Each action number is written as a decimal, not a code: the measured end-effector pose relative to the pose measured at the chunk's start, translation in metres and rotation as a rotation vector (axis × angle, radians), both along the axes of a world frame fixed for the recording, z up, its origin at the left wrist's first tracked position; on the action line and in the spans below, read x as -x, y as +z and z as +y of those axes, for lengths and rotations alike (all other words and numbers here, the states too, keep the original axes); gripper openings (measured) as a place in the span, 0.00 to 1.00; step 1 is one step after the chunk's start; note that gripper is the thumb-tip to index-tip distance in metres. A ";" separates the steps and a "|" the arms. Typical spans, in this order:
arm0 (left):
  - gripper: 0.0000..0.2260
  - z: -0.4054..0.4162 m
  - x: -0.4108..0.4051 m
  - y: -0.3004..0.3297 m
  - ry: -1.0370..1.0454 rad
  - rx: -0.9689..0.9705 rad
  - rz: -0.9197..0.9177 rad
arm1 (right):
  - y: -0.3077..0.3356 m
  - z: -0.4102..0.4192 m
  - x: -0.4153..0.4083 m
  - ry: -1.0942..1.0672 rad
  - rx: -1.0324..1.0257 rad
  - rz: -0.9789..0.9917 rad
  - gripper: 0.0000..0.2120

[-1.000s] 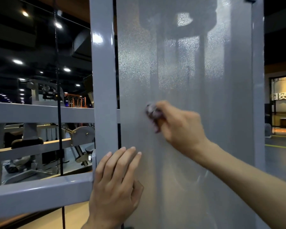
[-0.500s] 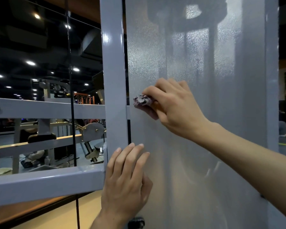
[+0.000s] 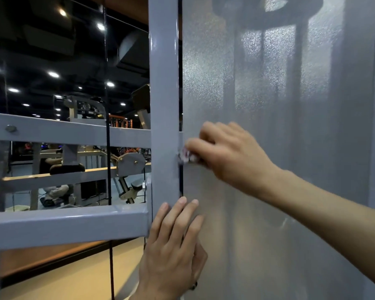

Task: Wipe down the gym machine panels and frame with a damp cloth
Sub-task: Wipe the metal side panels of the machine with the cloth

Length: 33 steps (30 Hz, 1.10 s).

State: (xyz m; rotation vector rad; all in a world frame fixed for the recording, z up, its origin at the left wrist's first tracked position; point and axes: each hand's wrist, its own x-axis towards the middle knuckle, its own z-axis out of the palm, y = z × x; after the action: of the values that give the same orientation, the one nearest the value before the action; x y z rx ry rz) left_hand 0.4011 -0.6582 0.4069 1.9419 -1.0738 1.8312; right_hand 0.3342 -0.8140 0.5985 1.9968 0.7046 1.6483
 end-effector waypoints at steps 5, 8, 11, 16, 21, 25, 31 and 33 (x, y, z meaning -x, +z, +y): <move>0.21 -0.001 0.000 0.001 -0.012 0.013 -0.015 | -0.023 0.003 0.002 0.003 -0.040 0.021 0.06; 0.21 -0.001 0.000 0.001 0.011 0.017 -0.029 | -0.061 -0.003 0.008 -0.036 0.095 0.063 0.06; 0.20 -0.001 0.001 0.002 -0.007 0.012 -0.019 | -0.041 -0.008 0.008 -0.092 0.001 -0.018 0.08; 0.20 0.000 0.001 0.002 0.015 -0.017 0.009 | -0.038 -0.002 0.006 -0.047 -0.265 -0.042 0.08; 0.22 0.000 0.000 0.001 0.022 -0.003 0.012 | -0.065 0.028 -0.008 0.005 -0.283 -0.124 0.16; 0.21 -0.001 0.000 0.002 0.023 -0.015 0.015 | -0.073 0.020 -0.011 0.042 -0.347 -0.184 0.12; 0.19 -0.005 0.000 0.000 0.018 0.018 -0.015 | -0.079 0.012 -0.008 0.078 -0.558 -0.234 0.08; 0.19 -0.006 0.000 0.000 0.032 0.032 -0.026 | -0.080 0.036 -0.016 0.073 -0.485 -0.227 0.12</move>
State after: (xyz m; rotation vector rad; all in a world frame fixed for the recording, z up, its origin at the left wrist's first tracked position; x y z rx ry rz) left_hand 0.4007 -0.6641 0.4073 1.9326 -1.0207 1.8841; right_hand 0.3504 -0.7782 0.5188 2.0574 0.3162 2.2114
